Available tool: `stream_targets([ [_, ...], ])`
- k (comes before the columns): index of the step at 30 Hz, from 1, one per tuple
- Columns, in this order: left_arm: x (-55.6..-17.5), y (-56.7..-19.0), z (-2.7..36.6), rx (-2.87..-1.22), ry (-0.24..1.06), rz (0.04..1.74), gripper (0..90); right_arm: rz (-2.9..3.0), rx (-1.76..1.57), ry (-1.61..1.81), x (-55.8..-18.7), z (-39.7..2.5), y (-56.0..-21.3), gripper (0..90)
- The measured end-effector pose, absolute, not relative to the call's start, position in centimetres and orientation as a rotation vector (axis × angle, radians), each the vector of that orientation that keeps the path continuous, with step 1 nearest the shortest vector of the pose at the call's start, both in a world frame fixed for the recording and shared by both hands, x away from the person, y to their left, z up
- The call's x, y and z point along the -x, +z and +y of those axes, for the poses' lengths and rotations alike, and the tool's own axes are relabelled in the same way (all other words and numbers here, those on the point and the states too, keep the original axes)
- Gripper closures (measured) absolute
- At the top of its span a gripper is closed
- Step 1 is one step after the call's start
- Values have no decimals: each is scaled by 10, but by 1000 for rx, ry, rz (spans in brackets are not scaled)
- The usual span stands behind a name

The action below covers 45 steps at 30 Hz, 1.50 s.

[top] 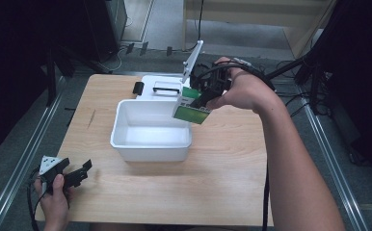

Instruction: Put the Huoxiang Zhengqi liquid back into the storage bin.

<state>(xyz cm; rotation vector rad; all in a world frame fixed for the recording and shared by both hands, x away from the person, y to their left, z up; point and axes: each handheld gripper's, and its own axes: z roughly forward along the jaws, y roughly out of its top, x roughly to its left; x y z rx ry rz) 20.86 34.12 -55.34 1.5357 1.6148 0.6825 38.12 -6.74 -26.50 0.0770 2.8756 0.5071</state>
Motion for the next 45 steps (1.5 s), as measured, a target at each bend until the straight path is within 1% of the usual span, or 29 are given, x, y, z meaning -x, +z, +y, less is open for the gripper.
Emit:
stream_targets([
  [22, -209, -553, 342, -1531, 672, 1618, 145, 2897, 20, 494, -381, -27, -275, 641],
  [32, -209, -553, 343, -1536, 671, 1617, 145, 2898, 95, 455, -384, -21, -293, 640],
  [33, -209, -553, 342, -1534, 671, 1619, 145, 2908, 66, 433, -383, -21, -295, 640],
  [35, -209, -553, 342, -1534, 670, 1620, 145, 2904, 114, 440, -385, -20, -300, 639],
  [45, -209, -553, 343, -1537, 666, 1619, 145, 2928, 109, 405, -389, -14, -321, 639],
])
